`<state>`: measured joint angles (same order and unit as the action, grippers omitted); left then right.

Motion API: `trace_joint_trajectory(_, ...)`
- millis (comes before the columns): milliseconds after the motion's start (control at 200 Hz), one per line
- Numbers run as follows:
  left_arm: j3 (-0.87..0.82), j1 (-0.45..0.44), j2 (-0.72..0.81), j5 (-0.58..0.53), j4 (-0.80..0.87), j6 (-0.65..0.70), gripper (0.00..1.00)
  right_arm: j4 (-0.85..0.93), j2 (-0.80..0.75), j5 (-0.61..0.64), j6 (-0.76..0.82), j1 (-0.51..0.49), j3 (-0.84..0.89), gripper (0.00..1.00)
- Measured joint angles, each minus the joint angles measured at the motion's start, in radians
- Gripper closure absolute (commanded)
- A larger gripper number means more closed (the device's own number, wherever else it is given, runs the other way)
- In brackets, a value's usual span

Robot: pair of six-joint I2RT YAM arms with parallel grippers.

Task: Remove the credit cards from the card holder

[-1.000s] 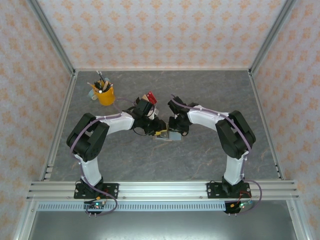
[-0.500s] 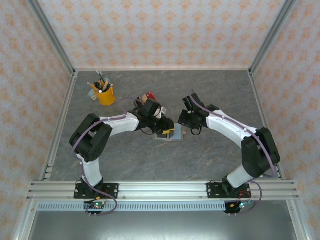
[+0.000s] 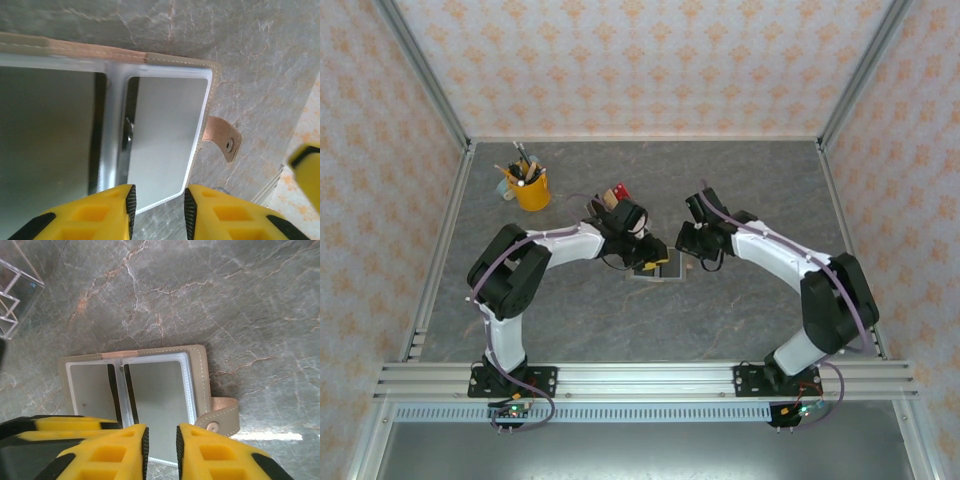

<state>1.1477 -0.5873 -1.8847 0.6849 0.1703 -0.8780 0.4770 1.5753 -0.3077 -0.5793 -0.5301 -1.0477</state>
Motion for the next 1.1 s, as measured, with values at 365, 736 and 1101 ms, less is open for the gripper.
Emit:
trace_joint_trajectory(365,0.000,0.026,0.031,-0.030,0.021,0.015,0.74,0.019,0.137,-0.014,0.004,-0.029,-0.064,0.80)
trace_joint_trajectory(736,0.057,0.024,-0.082,-0.013,0.024,0.016,0.75,0.048,0.204,0.005,0.004,-0.029,-0.076,0.80)
trace_joint_trajectory(1101,0.067,0.024,-0.092,-0.020,0.043,0.043,0.78,0.050,0.239,0.004,0.004,-0.028,-0.087,0.80)
